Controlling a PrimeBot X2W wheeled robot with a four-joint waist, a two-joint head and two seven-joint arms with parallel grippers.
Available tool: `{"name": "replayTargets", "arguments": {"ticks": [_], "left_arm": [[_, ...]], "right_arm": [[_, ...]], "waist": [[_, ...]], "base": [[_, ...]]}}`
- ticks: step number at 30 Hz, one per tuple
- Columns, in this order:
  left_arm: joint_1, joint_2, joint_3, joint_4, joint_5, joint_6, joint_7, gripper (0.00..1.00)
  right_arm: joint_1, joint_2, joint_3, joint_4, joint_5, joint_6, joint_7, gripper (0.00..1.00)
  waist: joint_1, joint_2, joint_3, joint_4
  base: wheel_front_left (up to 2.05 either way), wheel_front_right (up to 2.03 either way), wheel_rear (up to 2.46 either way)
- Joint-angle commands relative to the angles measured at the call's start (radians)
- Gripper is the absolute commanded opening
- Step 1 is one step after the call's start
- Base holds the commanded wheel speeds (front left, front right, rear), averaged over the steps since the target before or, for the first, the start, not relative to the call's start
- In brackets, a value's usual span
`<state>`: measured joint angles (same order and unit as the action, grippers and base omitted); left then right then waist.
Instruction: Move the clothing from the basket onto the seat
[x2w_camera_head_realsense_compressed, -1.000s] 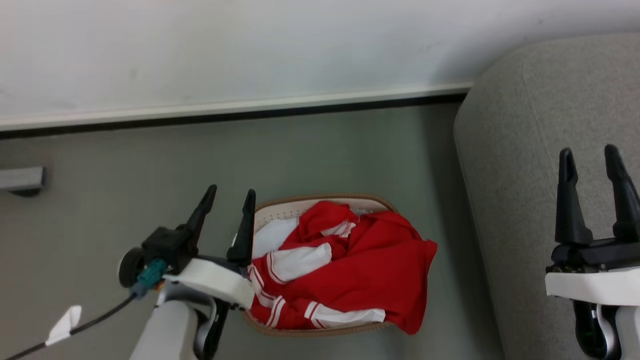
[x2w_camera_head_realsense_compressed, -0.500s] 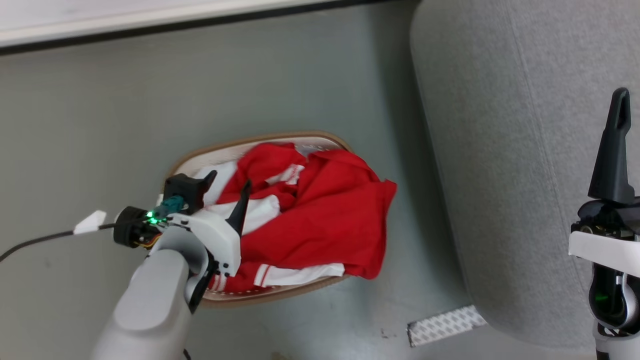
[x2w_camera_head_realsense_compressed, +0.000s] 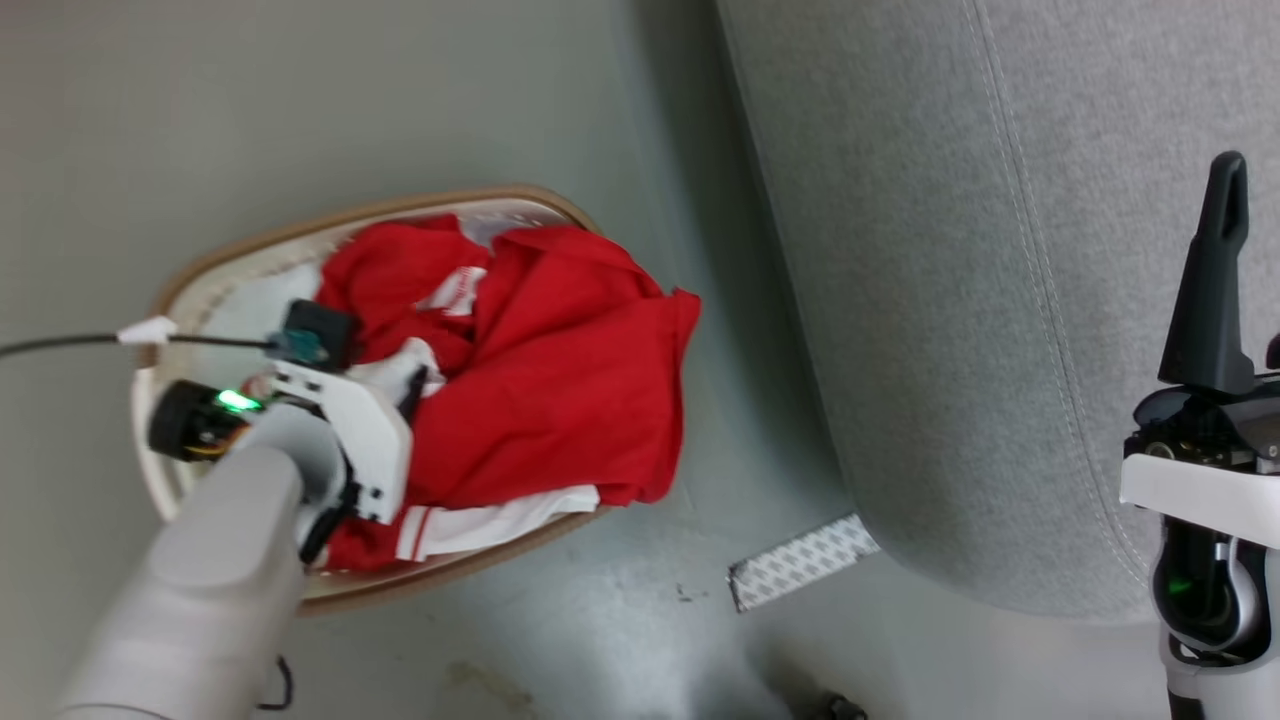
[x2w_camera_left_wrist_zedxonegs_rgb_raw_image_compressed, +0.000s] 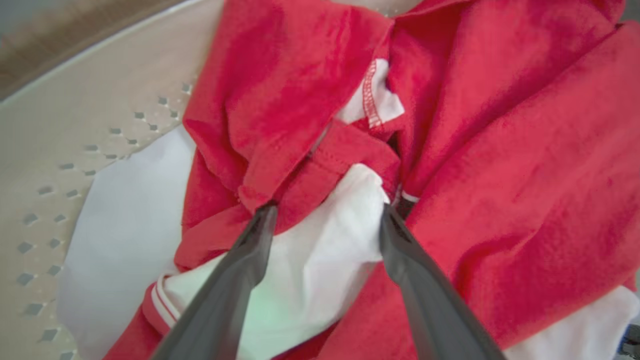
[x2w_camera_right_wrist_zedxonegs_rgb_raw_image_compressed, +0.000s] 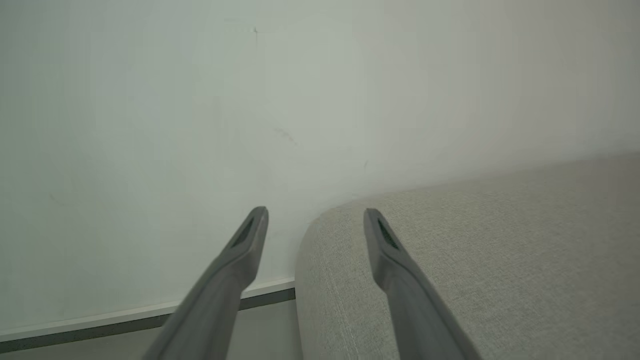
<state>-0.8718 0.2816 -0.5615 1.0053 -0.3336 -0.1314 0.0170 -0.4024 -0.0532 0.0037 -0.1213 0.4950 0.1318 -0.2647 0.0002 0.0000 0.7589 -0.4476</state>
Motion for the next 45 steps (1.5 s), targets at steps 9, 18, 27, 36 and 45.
{"name": "replayTargets", "arguments": {"ticks": [9, 18, 27, 36, 45], "left_arm": [[-0.056, 0.045, -0.113, 0.080, -0.060, 0.002, 0.083, 1.00], [-0.043, 0.020, -0.166, 0.105, -0.110, 0.002, 0.008, 0.00], [0.029, -0.057, -0.191, 0.080, -0.202, 0.002, -0.142, 0.00], [0.104, -0.102, -0.239, -0.016, -0.312, 0.002, -0.253, 0.00], [0.178, -0.109, -0.206, -0.160, -0.377, 0.002, -0.282, 0.00]], "right_arm": [[-0.014, 0.004, 0.032, 0.012, 0.040, -0.002, 0.001, 1.00], [-0.026, 0.004, 0.030, 0.027, 0.015, -0.002, 0.001, 1.00], [0.007, 0.003, 0.005, 0.041, -0.051, -0.002, 0.001, 1.00], [0.084, -0.007, 0.000, 0.075, -0.117, -0.002, 0.001, 1.00], [0.157, -0.049, 0.014, 0.109, -0.102, -0.002, 0.001, 1.00]], "waist": [[-0.0002, 0.0000, 0.074, -0.057], [-0.0002, 0.0000, 0.030, -0.030], [-0.0002, 0.0000, -0.160, 0.050], [-0.0002, 0.0000, -0.387, 0.170], [-0.0002, 0.0000, -0.572, 0.254]], "base": [[0.00, 0.00, 0.00], [0.00, 0.00, 0.00], [0.00, 0.00, 0.00], [0.00, 0.00, 0.00], [0.00, 0.00, 0.00]]}}
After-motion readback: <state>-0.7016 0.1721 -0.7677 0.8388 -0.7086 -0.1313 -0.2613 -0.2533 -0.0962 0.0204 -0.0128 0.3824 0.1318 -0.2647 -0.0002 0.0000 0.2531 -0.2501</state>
